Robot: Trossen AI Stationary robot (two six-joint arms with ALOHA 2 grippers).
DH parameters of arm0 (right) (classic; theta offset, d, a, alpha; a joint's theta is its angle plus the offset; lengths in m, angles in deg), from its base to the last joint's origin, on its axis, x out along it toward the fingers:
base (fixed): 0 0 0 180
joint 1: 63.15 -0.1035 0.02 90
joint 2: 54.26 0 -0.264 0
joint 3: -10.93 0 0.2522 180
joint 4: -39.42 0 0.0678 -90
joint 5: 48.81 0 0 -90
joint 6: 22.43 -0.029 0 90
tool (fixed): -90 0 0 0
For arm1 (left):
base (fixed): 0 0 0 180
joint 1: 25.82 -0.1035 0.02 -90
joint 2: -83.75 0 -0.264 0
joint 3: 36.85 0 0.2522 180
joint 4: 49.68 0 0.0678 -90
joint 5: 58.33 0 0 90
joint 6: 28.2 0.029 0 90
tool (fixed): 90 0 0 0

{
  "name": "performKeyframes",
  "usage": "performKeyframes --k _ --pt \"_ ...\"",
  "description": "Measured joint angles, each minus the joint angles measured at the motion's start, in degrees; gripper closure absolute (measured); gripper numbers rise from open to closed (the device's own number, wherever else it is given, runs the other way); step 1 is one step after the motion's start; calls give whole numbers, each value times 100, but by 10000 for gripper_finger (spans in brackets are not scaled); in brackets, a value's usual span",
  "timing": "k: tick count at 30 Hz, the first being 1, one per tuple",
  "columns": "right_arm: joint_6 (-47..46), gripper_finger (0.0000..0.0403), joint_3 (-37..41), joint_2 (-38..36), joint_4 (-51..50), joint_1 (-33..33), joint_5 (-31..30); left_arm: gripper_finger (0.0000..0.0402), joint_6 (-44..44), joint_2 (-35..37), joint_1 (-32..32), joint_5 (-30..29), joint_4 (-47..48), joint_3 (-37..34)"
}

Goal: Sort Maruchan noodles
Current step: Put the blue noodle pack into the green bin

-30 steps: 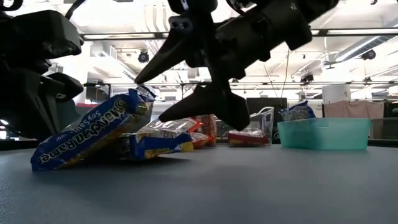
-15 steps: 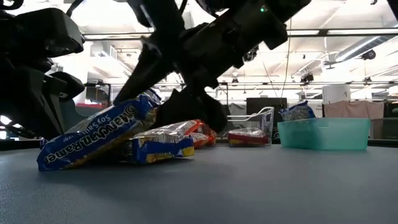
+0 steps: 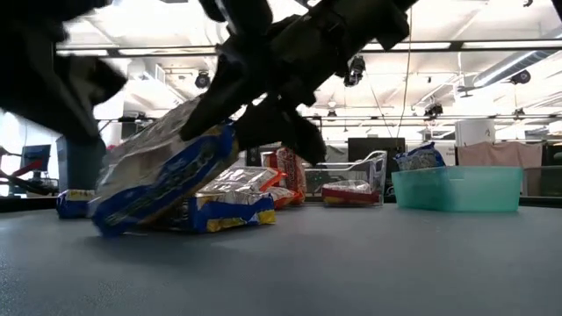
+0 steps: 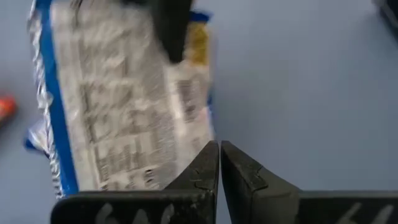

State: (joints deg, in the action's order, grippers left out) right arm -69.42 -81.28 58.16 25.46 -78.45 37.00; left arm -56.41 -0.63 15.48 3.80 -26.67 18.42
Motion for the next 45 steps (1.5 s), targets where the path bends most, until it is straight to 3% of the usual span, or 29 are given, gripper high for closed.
performKeyframes --k 11,18,22,27,30,38,45 --pt "584 300 2 -1211 -1739 140 -456 402 1486 731 266 -1082 628 708" --pt "677 300 3 -2318 -3716 353 -1758 402 1901 1287 264 -1684 680 720" --pt "497 300 2 -3097 -4853 458 -2868 402 1992 1382 257 -1972 673 720" --pt "-344 300 54 -3873 -6407 491 -4367 402 2007 1321 253 -2215 676 717" --pt "-1193 300 289 -4135 -7234 490 -4861 402 2007 1221 253 -2272 677 715" --pt "-2855 299 1363 -4336 -7875 522 -5452 402 1967 1036 246 -2408 666 713" --pt "-3886 299 2431 -4336 -7894 749 -5413 402 1940 1012 246 -2434 664 713"
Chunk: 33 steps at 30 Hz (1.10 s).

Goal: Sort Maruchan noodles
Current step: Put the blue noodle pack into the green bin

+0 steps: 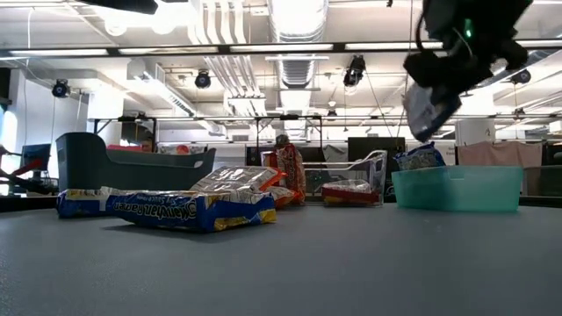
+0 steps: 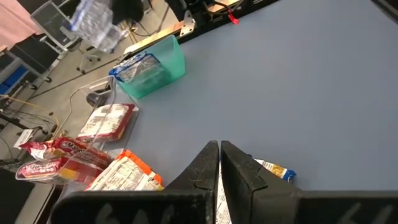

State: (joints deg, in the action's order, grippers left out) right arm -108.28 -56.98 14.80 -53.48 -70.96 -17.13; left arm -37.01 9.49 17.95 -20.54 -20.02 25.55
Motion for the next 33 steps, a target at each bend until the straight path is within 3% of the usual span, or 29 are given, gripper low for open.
performKeyframes --k 6,18,33 --pt "-568 299 633 7 182 -17 177 402 -2 0 0 0 0 0" --pt "-506 296 1220 7 1128 -17 325 402 -39 0 0 -291 0 0" --pt "-407 211 1464 8 1652 -17 472 402 -92 0 0 -295 -8 0"
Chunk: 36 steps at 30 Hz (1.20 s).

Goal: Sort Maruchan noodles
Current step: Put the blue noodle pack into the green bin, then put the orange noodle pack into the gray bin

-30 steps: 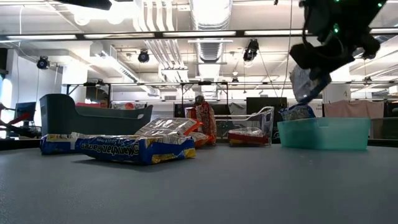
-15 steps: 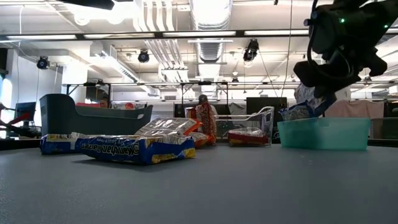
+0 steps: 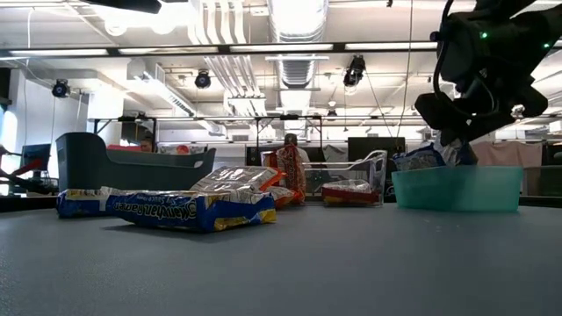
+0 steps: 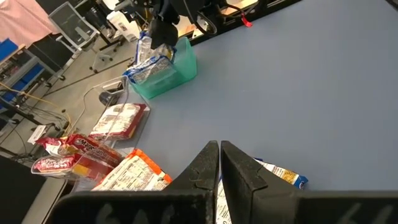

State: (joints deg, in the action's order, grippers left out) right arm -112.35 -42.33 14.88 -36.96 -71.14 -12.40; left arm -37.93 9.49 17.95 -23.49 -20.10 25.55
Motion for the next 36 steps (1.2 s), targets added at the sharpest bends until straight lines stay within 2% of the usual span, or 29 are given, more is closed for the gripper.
performKeyframes --k 6,17,24,29,32,36 --pt "290 205 -137 -15 -6 0 159 402 -2 0 0 2 -20 0" --pt "1011 228 -695 -15 -33 0 308 402 -42 0 0 0 -33 0" --pt "997 268 -892 -19 -457 2 755 402 -64 0 0 0 -34 0" --pt "1040 302 -896 -48 -559 0 862 402 -107 0 -3 0 -36 0" --pt "1060 330 -896 -221 -722 -9 898 402 -149 0 -11 0 -43 0" --pt "1317 370 -896 -610 -736 -148 1298 402 -170 0 -56 -2 -99 0"
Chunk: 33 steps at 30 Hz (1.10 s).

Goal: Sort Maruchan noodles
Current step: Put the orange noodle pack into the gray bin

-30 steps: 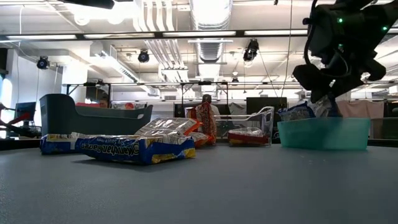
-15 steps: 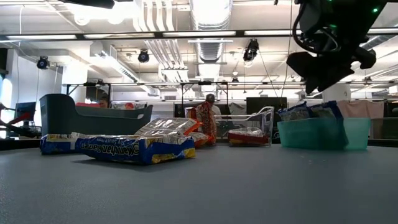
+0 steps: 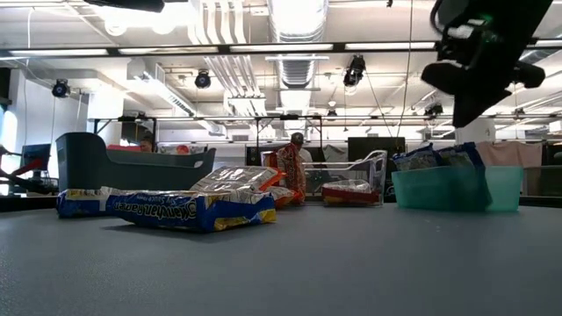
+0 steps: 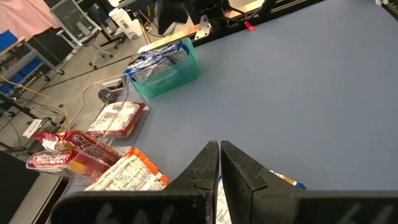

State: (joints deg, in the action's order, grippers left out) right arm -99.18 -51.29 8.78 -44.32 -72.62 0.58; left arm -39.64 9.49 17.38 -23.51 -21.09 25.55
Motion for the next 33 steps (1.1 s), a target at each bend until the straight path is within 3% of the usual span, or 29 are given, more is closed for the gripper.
performKeyframes --k 7,10,19,33 --pt "189 394 0 -608 17 -359 1440 402 12 0 -195 2 -31 0" --pt "288 394 8 -711 26 -381 1751 402 44 0 -311 2 -29 0" --pt "324 394 377 -549 637 -377 1720 402 133 0 -525 2 -27 0" --pt "176 394 556 -211 755 -244 998 402 151 0 -523 3 -26 0"
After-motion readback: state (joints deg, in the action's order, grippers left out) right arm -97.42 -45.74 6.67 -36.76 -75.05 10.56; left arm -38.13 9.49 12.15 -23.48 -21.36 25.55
